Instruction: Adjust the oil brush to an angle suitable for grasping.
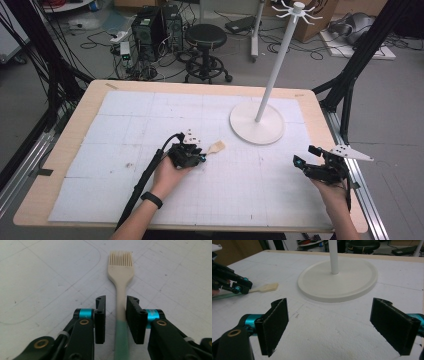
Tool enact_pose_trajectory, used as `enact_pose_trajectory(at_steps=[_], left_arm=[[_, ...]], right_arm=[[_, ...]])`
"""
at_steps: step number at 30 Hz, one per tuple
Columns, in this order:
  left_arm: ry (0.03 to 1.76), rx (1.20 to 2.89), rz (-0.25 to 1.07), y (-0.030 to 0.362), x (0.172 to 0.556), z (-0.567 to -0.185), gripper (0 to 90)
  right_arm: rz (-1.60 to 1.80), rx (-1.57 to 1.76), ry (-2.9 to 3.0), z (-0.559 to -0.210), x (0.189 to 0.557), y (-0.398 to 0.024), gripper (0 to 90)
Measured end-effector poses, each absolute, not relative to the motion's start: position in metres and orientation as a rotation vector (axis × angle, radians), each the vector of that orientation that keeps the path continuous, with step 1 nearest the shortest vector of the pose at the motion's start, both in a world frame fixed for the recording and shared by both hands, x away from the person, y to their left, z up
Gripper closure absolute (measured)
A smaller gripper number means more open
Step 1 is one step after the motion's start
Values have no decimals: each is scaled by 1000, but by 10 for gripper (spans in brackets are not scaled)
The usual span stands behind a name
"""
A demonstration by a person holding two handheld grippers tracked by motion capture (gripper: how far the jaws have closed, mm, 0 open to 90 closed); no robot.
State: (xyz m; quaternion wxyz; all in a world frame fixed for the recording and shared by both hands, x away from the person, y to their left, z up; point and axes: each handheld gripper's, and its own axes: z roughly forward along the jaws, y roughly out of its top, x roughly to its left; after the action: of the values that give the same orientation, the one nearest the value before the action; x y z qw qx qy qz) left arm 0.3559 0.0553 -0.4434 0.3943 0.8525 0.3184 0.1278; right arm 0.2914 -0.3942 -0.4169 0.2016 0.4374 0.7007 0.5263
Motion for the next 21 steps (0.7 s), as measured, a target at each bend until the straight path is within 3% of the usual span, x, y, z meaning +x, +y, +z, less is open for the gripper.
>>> enact_pose_trajectory(at_steps=[5,21], left_arm=[[794,2163,310,53,354,-444,809],[729,2142,293,53,352,-438,824]], right_arm=[[1471,1222,1957,-416,291,-394,141],[1474,1217,1953,-416,292,-395,141]])
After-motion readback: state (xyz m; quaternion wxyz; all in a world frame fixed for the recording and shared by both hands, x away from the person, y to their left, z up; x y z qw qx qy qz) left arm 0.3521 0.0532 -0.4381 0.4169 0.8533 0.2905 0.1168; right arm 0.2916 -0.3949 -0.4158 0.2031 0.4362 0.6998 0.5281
